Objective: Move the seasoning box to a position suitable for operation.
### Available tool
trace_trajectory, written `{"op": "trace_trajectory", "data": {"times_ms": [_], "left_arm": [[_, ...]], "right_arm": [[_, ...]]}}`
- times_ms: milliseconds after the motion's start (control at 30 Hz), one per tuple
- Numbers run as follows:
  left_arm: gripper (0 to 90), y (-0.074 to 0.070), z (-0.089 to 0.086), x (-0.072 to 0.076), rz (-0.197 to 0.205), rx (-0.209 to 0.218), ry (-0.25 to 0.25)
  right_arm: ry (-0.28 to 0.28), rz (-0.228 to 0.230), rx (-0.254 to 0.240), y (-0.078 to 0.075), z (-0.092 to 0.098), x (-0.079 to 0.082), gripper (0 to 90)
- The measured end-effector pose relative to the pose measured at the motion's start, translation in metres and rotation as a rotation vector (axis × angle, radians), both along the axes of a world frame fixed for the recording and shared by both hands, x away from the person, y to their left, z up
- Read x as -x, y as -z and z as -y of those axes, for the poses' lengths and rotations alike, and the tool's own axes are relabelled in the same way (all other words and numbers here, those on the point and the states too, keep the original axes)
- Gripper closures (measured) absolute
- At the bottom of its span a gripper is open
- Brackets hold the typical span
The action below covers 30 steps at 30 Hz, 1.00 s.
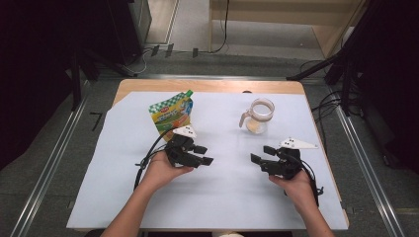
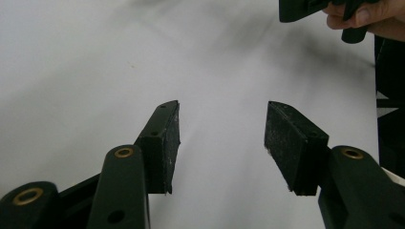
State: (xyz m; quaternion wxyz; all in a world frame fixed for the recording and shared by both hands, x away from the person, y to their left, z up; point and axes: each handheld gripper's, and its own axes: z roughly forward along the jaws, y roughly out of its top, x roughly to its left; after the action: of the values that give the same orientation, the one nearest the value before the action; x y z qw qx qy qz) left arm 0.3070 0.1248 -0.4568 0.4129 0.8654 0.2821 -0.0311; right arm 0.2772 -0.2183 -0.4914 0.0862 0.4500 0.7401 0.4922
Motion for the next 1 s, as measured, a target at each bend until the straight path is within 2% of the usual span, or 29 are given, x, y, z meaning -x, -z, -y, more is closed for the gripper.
{"op": "trace_trajectory", "data": {"times_ms": [100, 133, 233, 300, 333, 367, 400, 467, 567, 600, 700, 733, 800, 833, 933, 1000], "left_arm": [[45.9, 0.001, -0.004, 0.000, 0.007, 0.006, -0.010], [46.1, 0.001, -0.008, -0.003, -0.001, 0.003, -0.027], [45.9, -0.001, -0.011, -0.004, 0.000, 0.022, -0.027], [45.8, -0.001, -0.012, -0.004, 0.007, 0.018, -0.031], [45.7, -0.001, -0.012, -0.005, 0.005, 0.014, -0.032], [45.7, 0.000, -0.012, -0.005, 0.001, 0.012, -0.030], [45.5, 0.000, -0.012, -0.005, 0.002, 0.008, -0.027], [45.2, 0.000, -0.011, -0.004, -0.001, 0.002, -0.022], [45.1, -0.001, -0.009, -0.003, 0.000, -0.001, -0.015], [45.1, -0.001, -0.009, -0.002, 0.002, -0.006, -0.011], [45.4, -0.002, -0.006, 0.001, 0.029, -0.015, 0.004], [45.4, -0.003, -0.006, 0.001, 0.033, -0.017, 0.005], [45.3, -0.003, -0.004, 0.002, 0.035, -0.022, 0.002], [45.7, -0.003, -0.004, 0.001, 0.036, -0.018, -0.001], [46.3, -0.003, -0.003, -0.001, 0.034, -0.004, -0.004], [46.4, -0.002, -0.003, -0.001, 0.029, 0.003, -0.009]], "right_arm": [[-0.010, 0.006, 0.005, -0.002, 0.001, 0.000, 38.2], [-0.003, 0.018, 0.009, -0.003, 0.002, 0.000, 40.1], [0.008, 0.013, -0.014, -0.006, 0.005, -0.002, 41.7], [0.006, 0.006, -0.018, -0.006, 0.006, -0.003, 43.9], [-0.016, -0.023, -0.036, -0.005, 0.008, -0.006, 48.9], [-0.016, -0.023, -0.036, -0.005, 0.008, -0.006, 48.9], [-0.035, -0.073, -0.052, -0.003, 0.008, -0.010, 48.2], [-0.042, -0.083, -0.039, -0.001, 0.006, -0.011, 47.0], [-0.055, -0.067, -0.030, -0.001, 0.004, -0.011, 44.8], [-0.067, -0.039, -0.022, -0.001, 0.004, -0.011, 44.4], [-0.073, -0.015, -0.028, -0.002, 0.004, -0.010, 43.9], [-0.090, 0.010, -0.044, -0.005, 0.006, -0.010, 38.6], [-0.089, 0.016, -0.053, -0.006, 0.006, -0.010, 37.7], [-0.083, 0.039, -0.072, -0.009, 0.006, -0.009, 35.7], [-0.075, 0.058, -0.069, -0.010, 0.007, -0.008, 32.6], [-0.074, 0.049, -0.063, -0.009, 0.010, -0.008, 31.2]]}}
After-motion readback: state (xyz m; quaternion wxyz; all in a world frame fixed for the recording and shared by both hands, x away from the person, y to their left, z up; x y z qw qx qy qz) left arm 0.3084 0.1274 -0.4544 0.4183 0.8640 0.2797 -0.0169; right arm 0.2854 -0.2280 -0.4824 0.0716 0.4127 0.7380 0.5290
